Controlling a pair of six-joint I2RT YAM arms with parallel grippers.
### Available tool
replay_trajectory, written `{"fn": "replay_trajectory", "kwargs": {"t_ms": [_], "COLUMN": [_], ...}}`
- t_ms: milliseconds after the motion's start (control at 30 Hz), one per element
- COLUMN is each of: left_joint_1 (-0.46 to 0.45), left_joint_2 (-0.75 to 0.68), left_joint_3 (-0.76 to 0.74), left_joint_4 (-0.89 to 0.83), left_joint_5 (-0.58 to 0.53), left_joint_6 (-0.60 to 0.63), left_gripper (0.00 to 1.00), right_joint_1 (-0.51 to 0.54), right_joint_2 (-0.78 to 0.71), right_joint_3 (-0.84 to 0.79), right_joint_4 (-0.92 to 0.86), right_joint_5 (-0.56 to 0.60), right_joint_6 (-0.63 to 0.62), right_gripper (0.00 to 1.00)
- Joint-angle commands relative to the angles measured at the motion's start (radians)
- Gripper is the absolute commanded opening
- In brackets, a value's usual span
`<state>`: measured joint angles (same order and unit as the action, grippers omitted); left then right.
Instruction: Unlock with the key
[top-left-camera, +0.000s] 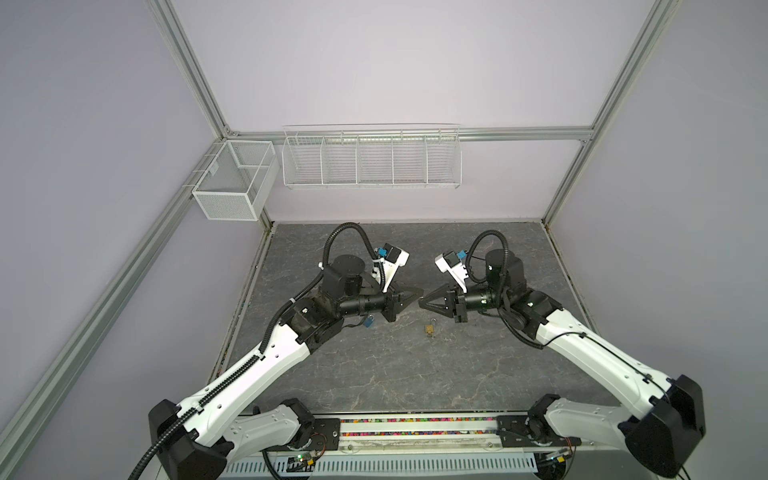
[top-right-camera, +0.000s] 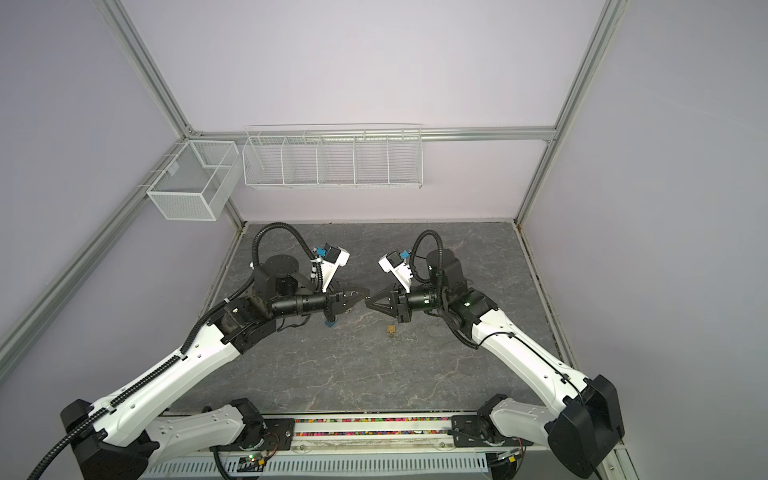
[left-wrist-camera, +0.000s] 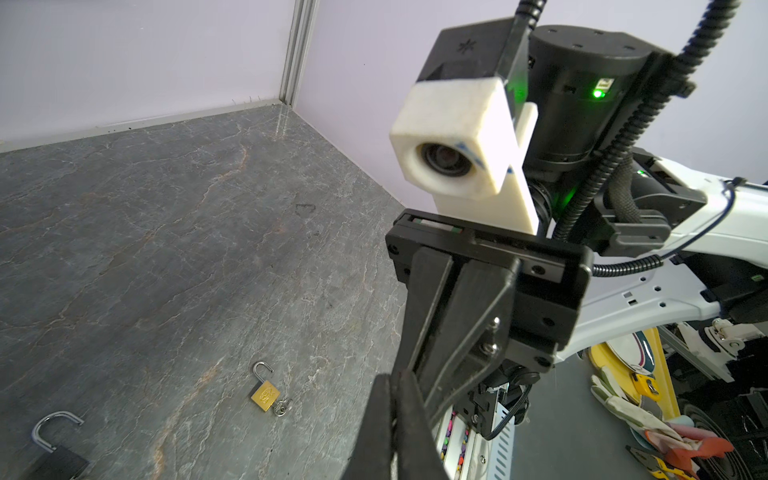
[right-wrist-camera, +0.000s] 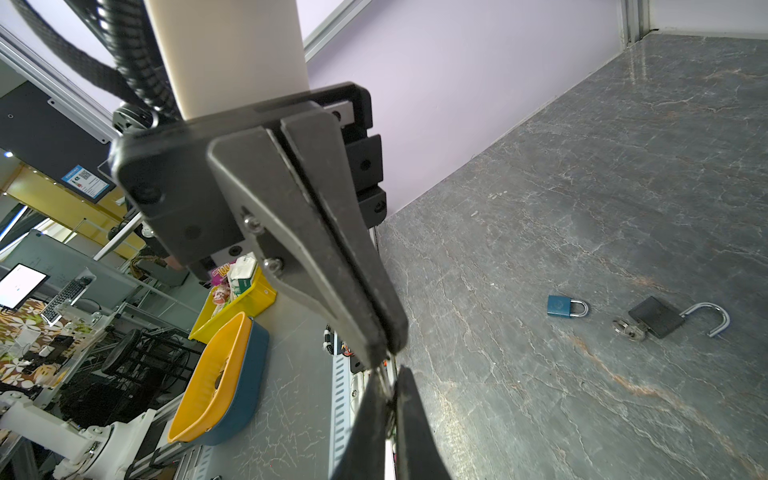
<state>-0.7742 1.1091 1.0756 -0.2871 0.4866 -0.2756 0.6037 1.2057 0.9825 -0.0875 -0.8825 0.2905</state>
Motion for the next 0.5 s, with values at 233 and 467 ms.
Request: {"fn": "replay_trajectory", "kwargs": {"t_ms": [233, 467], "left_joint_1": [0.023, 0.043], "left_joint_2": [-0.042, -0.093], "left_joint_3": [0.020, -0.053], "left_joint_4": [0.055, -0.018], "left_joint_5": [-0.080, -0.317], "left_joint_6": [-0.049, -0.137], "left_gripper": [0.43, 0.49], "right_joint_1": [-0.012, -0.006], "right_joint_2": [-0.003, 0.019], "right_joint_3": [-0.029, -0.092], "right_joint_4": [-0.067, -0.076], "right_joint_5": [0.103, 0.245], "right_joint_6": [0.039, 0.116], "right_gripper": [0.06, 0.06]}}
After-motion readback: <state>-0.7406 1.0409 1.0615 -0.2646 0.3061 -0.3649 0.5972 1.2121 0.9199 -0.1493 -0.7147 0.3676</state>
